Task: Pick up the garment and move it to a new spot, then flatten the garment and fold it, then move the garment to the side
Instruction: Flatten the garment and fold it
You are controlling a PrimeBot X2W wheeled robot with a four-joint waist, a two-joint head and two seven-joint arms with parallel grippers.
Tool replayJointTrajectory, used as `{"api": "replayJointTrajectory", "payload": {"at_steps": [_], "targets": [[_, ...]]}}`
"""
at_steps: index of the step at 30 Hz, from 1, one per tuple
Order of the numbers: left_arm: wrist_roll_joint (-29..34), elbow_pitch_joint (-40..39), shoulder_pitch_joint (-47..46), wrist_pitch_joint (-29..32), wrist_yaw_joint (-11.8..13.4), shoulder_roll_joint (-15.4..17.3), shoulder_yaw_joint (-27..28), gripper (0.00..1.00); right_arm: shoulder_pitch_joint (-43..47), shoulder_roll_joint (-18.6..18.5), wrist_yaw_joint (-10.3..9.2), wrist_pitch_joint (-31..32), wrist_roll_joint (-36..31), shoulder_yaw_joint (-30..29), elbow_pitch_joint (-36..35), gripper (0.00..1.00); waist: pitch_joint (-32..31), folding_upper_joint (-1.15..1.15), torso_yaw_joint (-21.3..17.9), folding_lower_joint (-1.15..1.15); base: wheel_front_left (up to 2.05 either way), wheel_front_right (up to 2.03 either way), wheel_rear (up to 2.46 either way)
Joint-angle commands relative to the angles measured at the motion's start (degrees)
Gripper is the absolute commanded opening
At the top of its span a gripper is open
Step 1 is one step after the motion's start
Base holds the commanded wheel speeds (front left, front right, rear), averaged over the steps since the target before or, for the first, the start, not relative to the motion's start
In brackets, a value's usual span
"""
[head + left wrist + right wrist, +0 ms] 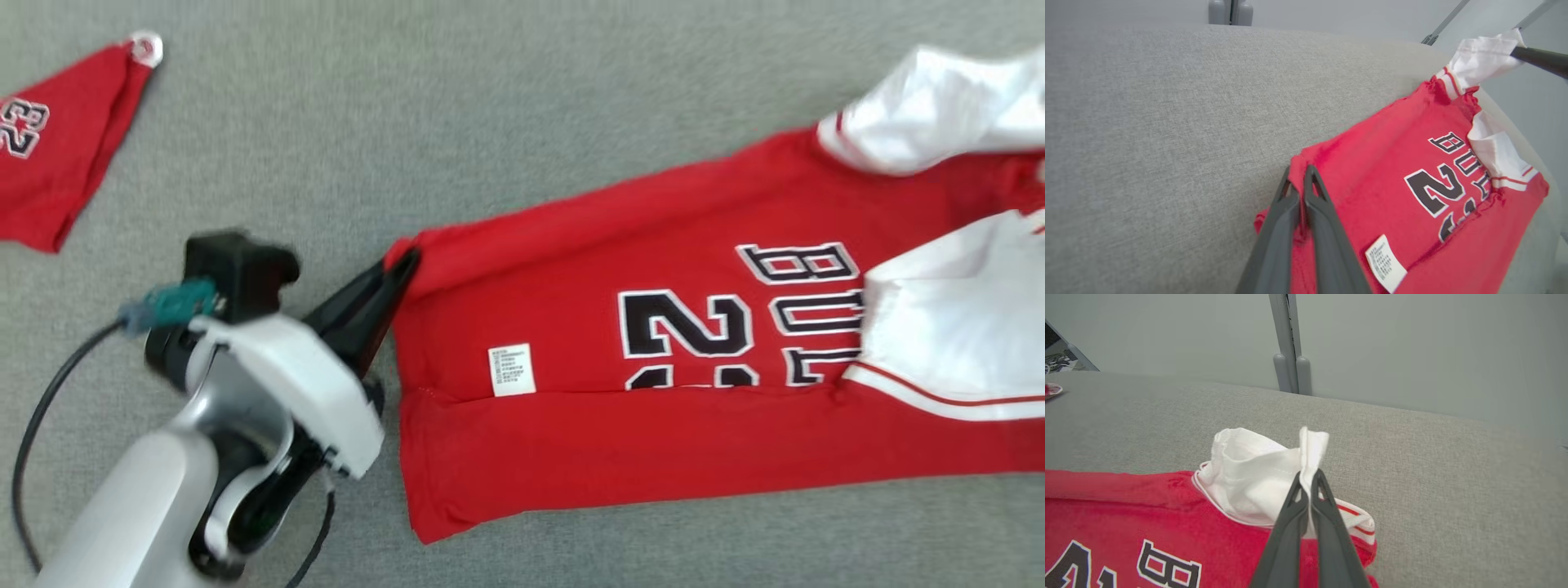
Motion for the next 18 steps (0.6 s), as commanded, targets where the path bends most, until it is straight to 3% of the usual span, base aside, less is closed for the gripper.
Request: {"api": "replayJointTrajectory", "payload": {"at_steps": [1,6,12,13,14,15,18], "targets": [[-0.25,-0.76,1.7,-0.44,0.49,0.79,0.67,0.0,2.23,-0.48,0.03,-1.04,0.71,-0.11,-0.65,0.0,-4.74,0.0,-2.75,0.0,0.0,0.0,0.0],[-1.91,-4.89,10.59,-2.77,2.54,2.53,3.05,0.0,14.42,-0.54,0.03,-5.96,2.78,-0.88,-3.61,0.0,-9.08,0.0,-4.65,0.0,0.0,0.0,0.0],[-2.64,-5.7,18.87,-5.01,3.11,2.17,1.9,0.0,24.33,3.17,0.03,-8.52,1.38,0.45,-3.43,0.0,-11.18,0.0,-6.94,0.0,0.0,0.0,0.0],[-2.32,-5.22,19.97,-5.48,3.57,2.11,1.69,0.0,25.11,3.85,0.03,-8.68,0.46,0.66,-2.58,0.11,-11.41,0.0,-7.27,0.0,0.0,0.0,0.0],[-1.08,-3.63,22.4,-6.46,4.44,2.17,1.03,0.67,26.27,5.42,0.03,-8.61,-2.01,0.59,0.09,1.0,-12.06,0.0,-7.86,0.0,0.0,0.0,0.0],[-0.31,-2.73,23.47,-7.1,5.12,2.25,0.85,1.0,26.52,6.32,0.03,-8.43,-3.05,0.65,0.78,1.0,-12.41,0.0,-8.16,0.0,0.0,0.0,0.0],[2.5,-0.09,26.61,-10.99,8.09,2.17,2.02,1.0,27.67,8.02,0.03,-8.62,-3.96,-0.91,1.71,1.0,-13.61,0.0,-8.59,0.0,0.0,0.0,0.0]]}}
